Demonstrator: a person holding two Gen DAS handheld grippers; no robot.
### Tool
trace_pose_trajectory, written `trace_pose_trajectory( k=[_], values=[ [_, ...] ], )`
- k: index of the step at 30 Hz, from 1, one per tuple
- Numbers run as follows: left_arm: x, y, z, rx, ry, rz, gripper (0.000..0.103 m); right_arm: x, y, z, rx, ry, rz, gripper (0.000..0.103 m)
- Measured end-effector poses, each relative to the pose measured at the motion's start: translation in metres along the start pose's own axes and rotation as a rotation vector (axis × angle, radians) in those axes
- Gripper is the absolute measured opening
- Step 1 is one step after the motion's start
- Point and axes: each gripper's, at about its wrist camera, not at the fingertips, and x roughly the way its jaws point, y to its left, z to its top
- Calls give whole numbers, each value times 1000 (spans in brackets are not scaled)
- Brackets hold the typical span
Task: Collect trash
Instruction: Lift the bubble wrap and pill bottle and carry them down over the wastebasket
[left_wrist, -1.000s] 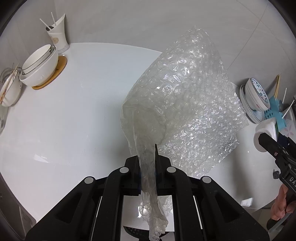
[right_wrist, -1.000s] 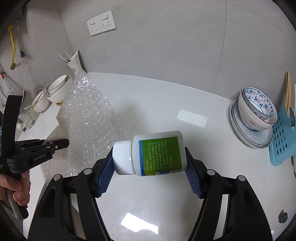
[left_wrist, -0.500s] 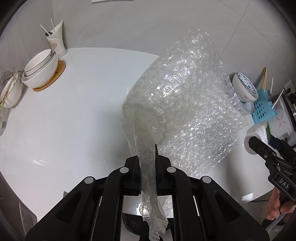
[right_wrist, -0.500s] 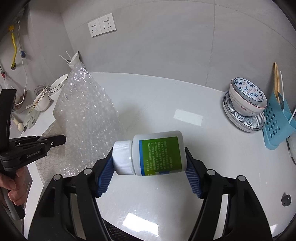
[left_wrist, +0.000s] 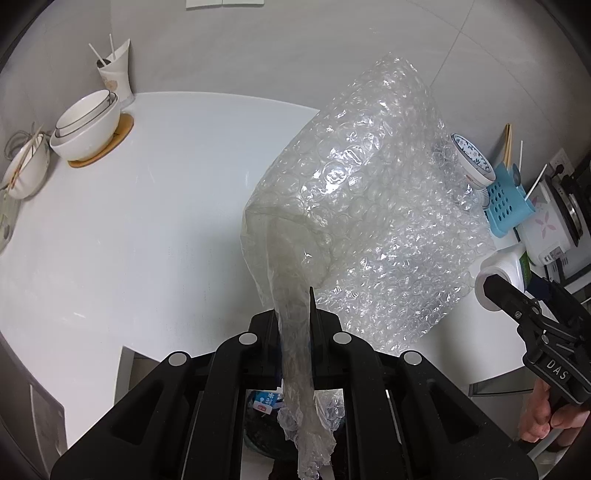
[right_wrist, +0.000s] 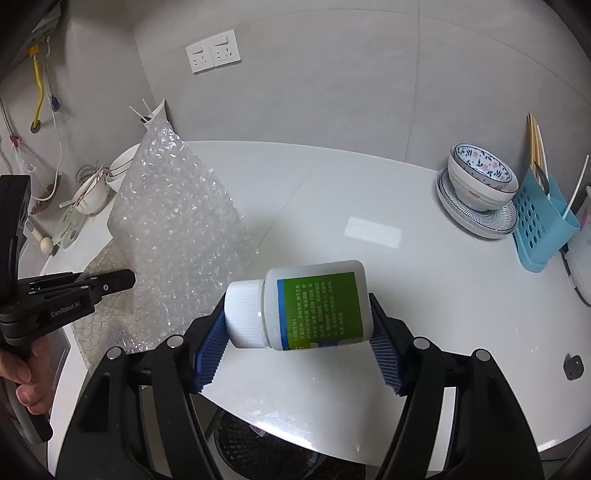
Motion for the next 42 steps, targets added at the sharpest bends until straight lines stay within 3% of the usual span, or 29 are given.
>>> trace_pose_trajectory(
  k=[22, 42],
  values=[
    [-10, 27, -48, -58, 5, -4, 8, -20, 20, -65, 5, 22, 16, 66],
    [9, 27, -146, -119, 98, 35, 8, -8, 25, -134, -21, 99, 35, 66]
  ],
)
